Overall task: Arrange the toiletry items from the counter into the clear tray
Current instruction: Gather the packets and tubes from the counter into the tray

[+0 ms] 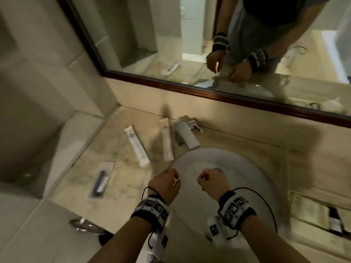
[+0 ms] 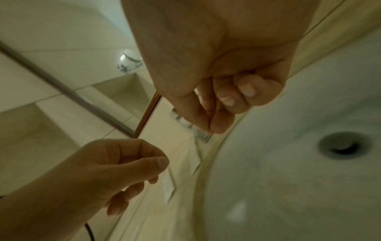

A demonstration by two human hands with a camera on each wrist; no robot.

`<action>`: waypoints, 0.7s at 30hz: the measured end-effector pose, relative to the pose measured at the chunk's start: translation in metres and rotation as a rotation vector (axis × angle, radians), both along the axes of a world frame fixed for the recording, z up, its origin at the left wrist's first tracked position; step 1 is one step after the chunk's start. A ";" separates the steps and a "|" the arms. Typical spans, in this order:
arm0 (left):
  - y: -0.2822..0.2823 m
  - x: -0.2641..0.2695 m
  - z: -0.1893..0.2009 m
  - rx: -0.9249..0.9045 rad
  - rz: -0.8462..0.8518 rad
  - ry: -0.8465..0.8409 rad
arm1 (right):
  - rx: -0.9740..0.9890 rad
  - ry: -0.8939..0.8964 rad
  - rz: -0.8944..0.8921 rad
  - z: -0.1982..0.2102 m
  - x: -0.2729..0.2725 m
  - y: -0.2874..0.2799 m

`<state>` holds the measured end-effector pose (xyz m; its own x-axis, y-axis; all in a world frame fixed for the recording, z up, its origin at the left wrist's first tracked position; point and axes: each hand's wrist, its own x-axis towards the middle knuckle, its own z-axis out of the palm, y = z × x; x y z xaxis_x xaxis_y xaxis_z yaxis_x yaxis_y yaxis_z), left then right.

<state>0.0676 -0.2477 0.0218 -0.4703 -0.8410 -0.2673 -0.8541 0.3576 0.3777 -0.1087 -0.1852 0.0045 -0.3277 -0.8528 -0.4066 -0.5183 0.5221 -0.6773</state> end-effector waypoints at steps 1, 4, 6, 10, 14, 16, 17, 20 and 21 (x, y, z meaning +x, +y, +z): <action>-0.010 0.017 0.000 -0.002 0.031 -0.012 | 0.012 -0.002 0.022 0.000 0.016 -0.016; -0.043 0.069 -0.006 -0.003 0.094 -0.038 | 0.046 0.010 0.062 -0.007 0.063 -0.063; -0.060 0.092 -0.011 0.006 0.114 -0.053 | 0.053 0.006 0.059 -0.014 0.088 -0.088; -0.101 0.127 -0.020 0.078 0.138 -0.052 | 0.106 0.085 0.149 -0.026 0.130 -0.140; -0.146 0.145 -0.028 0.117 0.127 -0.068 | 0.207 0.190 0.219 -0.033 0.156 -0.186; -0.170 0.147 -0.032 0.151 0.135 -0.070 | 0.244 0.199 0.211 -0.037 0.164 -0.202; -0.186 0.146 -0.033 0.171 0.135 -0.068 | 0.267 0.211 0.214 -0.040 0.168 -0.211; -0.227 0.146 -0.041 0.236 0.181 -0.053 | 0.344 0.213 0.222 -0.047 0.170 -0.226; -0.239 0.145 -0.042 0.267 0.214 -0.031 | 0.359 0.196 0.220 -0.050 0.168 -0.227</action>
<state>0.2125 -0.4866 -0.0197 -0.2795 -0.8179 -0.5029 -0.9114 0.0611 0.4070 0.0596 -0.4124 -0.0460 -0.2554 -0.7273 -0.6370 -0.7431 0.5692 -0.3519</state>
